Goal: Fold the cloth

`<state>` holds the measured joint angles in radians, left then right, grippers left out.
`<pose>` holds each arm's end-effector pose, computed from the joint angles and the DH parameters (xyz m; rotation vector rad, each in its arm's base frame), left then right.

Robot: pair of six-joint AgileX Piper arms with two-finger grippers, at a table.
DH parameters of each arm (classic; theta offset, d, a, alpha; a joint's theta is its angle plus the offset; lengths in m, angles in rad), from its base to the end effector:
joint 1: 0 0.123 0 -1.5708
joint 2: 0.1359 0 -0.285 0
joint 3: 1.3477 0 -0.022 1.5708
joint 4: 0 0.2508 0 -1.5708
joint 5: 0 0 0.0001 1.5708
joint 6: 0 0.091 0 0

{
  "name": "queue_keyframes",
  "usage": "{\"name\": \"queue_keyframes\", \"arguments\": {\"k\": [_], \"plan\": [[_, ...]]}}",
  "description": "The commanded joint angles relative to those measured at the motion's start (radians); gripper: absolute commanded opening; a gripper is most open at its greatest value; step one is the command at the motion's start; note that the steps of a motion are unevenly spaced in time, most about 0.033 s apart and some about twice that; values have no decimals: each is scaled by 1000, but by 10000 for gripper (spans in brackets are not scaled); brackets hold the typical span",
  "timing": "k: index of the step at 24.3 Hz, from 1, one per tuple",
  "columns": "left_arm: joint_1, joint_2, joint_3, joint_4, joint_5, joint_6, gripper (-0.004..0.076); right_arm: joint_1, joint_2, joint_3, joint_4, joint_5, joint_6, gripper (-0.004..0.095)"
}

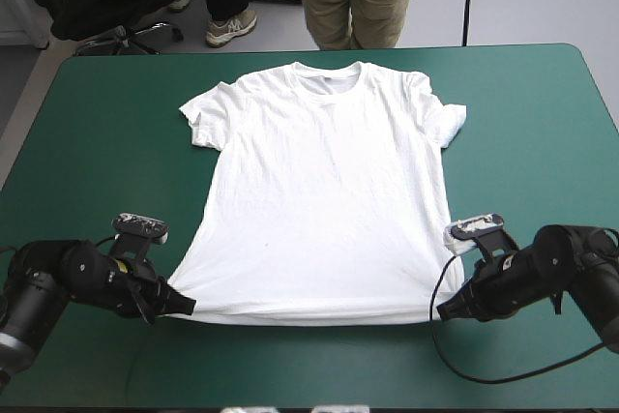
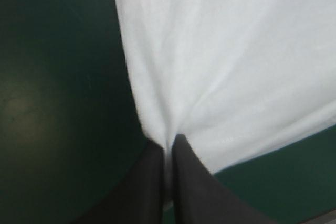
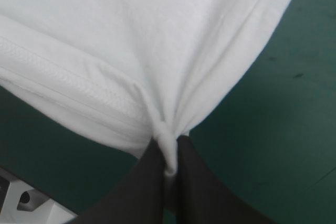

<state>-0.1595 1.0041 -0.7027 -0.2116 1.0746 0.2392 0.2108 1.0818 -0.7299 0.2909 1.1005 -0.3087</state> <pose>0.1517 -0.0414 0.2645 0.4584 2.8035 -0.2692 0.1600 0.0580 0.2602 -0.5957 2.8381 0.3829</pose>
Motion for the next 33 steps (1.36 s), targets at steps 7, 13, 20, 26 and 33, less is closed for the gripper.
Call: {"name": "queue_keyframes", "arguments": {"k": [7,13,20,26,33], "plan": [[0,-65,67,-34,-38,-1,-17,-8,-41,91,38,-83,-11,5],[0,-65,67,-53,-47,40,76,-8,-43,89,70,-81,-15,445],[0,-65,10,-120,-150,41,461,-8,-210,-50,4,-163,28,491],[0,133,-134,-115,-441,-48,460,-8,-187,-223,0,-228,48,464],[0,491,-394,-107,-494,-49,454,-8,-134,-237,24,-241,10,458]]}}
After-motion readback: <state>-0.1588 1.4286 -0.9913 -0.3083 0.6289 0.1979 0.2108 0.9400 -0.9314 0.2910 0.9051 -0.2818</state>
